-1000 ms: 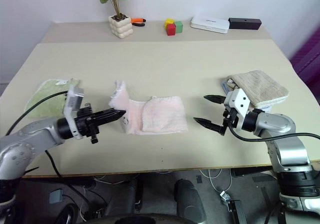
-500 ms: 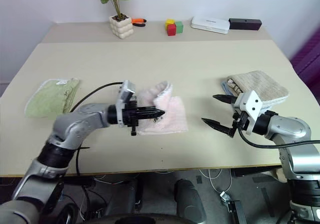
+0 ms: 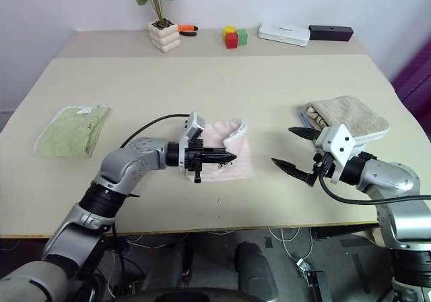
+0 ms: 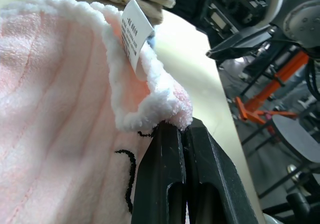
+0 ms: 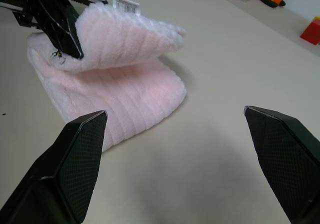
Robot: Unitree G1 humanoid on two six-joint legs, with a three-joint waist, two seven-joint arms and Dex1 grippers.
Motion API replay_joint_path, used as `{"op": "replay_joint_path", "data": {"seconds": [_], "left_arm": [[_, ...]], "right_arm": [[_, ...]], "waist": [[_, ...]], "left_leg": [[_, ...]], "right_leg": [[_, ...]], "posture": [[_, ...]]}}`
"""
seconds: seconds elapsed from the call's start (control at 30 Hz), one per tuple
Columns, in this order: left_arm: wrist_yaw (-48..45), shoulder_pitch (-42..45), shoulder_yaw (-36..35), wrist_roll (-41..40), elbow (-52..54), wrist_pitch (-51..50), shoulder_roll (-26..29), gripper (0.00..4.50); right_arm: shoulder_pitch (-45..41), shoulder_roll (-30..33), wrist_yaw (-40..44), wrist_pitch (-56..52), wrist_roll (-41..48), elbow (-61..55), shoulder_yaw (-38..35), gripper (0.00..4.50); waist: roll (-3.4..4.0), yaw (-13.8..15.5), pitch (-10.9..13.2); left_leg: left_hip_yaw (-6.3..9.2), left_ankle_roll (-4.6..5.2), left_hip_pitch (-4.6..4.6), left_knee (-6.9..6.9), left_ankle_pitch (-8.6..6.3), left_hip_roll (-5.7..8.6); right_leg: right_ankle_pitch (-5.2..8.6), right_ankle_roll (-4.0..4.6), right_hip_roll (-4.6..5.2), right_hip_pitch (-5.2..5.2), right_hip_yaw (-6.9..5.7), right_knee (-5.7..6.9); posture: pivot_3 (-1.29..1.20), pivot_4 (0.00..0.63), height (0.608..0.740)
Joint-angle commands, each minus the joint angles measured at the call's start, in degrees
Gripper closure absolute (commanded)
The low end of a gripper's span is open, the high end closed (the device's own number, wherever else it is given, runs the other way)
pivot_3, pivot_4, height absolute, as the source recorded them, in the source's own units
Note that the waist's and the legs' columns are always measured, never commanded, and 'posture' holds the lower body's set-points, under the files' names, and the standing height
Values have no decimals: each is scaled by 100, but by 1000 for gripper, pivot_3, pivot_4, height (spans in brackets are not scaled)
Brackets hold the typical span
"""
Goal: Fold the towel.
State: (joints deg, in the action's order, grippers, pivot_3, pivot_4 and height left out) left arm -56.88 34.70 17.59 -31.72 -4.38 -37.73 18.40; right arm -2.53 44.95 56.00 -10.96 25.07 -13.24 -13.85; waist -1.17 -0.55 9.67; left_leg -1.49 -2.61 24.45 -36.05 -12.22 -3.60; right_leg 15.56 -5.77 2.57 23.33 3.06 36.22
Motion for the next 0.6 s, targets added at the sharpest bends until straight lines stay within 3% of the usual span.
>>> {"op": "replay_joint_path", "data": {"seconds": [0.03,0.13,0.37,0.6], "left_arm": [[-69,145,84,224,-46,128,-138,4467],[-5,153,128,389,-167,57,-224,3632],[-58,47,-198,181,72,-203,-219,110],[330,181,-1490,-905,571,-1052,-227,43]], "right_arm": [[-1,-2,-64,59,67,-152,-182,0],[-20,2,-95,56,60,-159,-160,0],[-248,-13,-151,16,83,-116,-79,0],[-1024,-416,-729,-855,724,-275,-40,0]], "waist": [[0,1,0],[0,0,0],[0,-6,0],[1,-15,0]], "left_leg": [[0,0,0,-1,0,0],[1,0,0,-1,0,0],[1,0,0,-2,0,0],[6,1,-2,-3,0,-2]], "right_leg": [[0,-1,0,0,0,0],[-1,-2,0,0,0,0],[-2,-4,0,-1,0,0],[-9,-20,-2,0,-2,12]], "posture": [[0,150,740],[0,150,740],[0,150,740],[0,150,740]]}}
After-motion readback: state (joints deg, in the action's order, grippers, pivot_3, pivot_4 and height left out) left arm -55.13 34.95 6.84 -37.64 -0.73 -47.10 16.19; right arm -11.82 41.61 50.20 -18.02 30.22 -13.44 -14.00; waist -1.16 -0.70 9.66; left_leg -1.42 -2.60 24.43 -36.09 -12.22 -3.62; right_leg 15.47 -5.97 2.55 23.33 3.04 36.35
